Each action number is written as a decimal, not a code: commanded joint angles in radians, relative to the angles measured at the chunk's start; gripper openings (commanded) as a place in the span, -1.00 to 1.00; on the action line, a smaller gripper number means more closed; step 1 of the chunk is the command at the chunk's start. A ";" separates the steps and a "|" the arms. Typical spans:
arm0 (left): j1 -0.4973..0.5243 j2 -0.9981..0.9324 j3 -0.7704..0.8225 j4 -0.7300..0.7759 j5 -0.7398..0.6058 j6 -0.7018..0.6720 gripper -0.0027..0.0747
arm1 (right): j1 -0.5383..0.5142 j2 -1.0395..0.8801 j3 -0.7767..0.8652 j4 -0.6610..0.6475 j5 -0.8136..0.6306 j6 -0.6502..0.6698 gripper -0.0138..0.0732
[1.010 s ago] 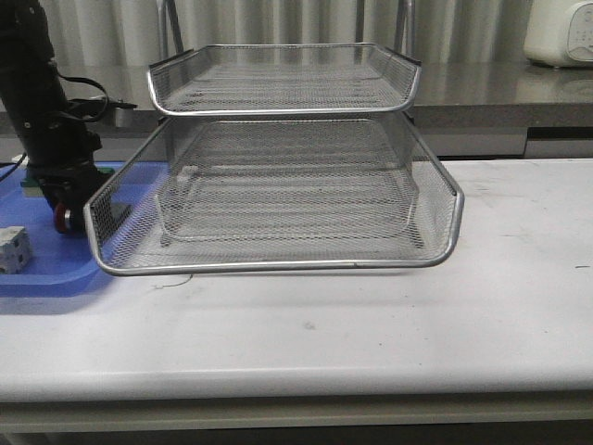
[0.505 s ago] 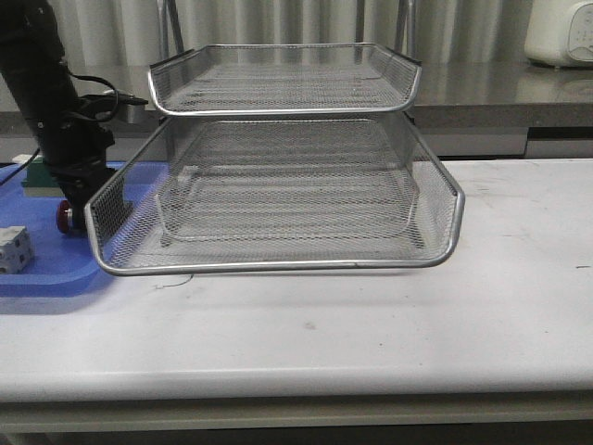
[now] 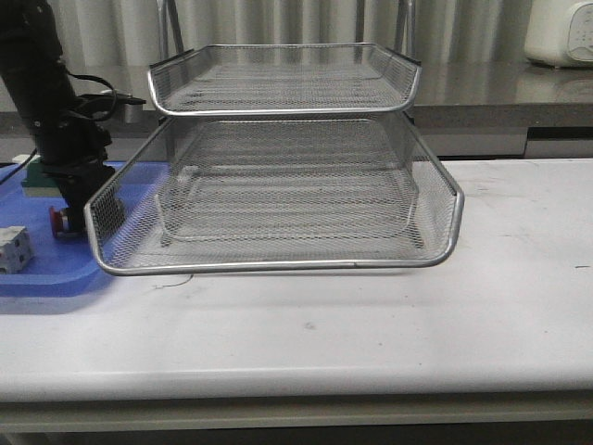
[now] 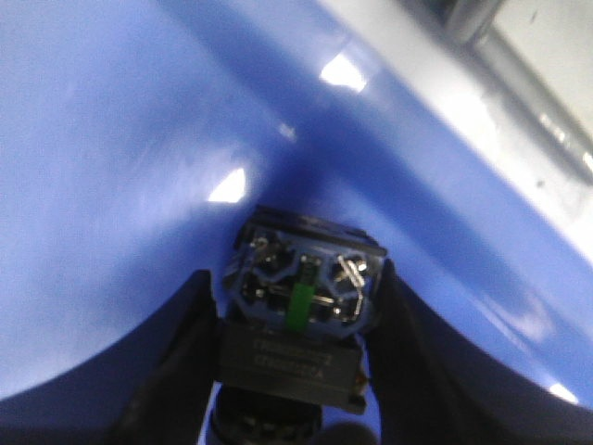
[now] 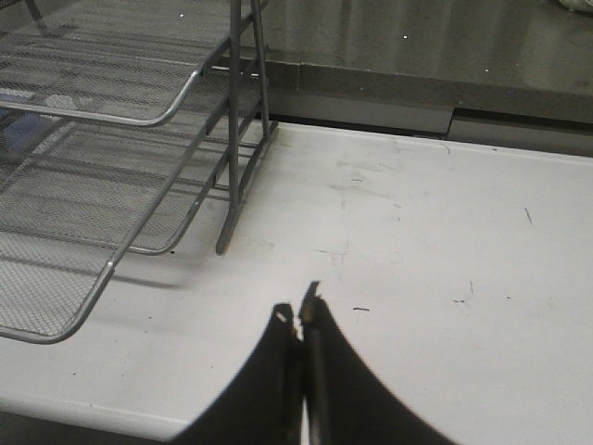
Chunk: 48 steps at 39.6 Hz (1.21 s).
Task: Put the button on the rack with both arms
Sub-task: 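Lower the left gripper onto the red button and grasp its black base, then lift the red button and carry it over the pulled-out tier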
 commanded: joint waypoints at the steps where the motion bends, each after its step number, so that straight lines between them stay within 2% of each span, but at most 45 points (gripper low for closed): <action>1: 0.040 -0.122 -0.030 -0.006 0.029 -0.052 -0.36 | -0.002 0.008 -0.026 -0.009 -0.076 -0.004 -0.82; 14: 0.093 -0.273 -0.030 -0.003 0.125 -0.188 -0.43 | -0.002 0.008 -0.026 -0.009 -0.076 -0.004 -0.82; 21: 0.091 -0.381 -0.025 -0.005 0.125 -0.299 -0.54 | -0.002 0.008 -0.026 -0.009 -0.076 -0.004 -0.82; 29: 0.050 -0.562 0.048 -0.008 0.125 -0.319 -0.55 | -0.002 0.008 -0.026 -0.009 -0.076 -0.004 -0.82; 37: -0.108 -0.678 0.150 -0.091 0.125 -0.317 -0.55 | -0.002 0.008 -0.026 -0.009 -0.076 -0.004 -0.82; 48: -0.405 -0.642 0.222 -0.093 0.093 -0.317 -0.55 | -0.002 0.008 -0.026 -0.009 -0.076 -0.004 -0.82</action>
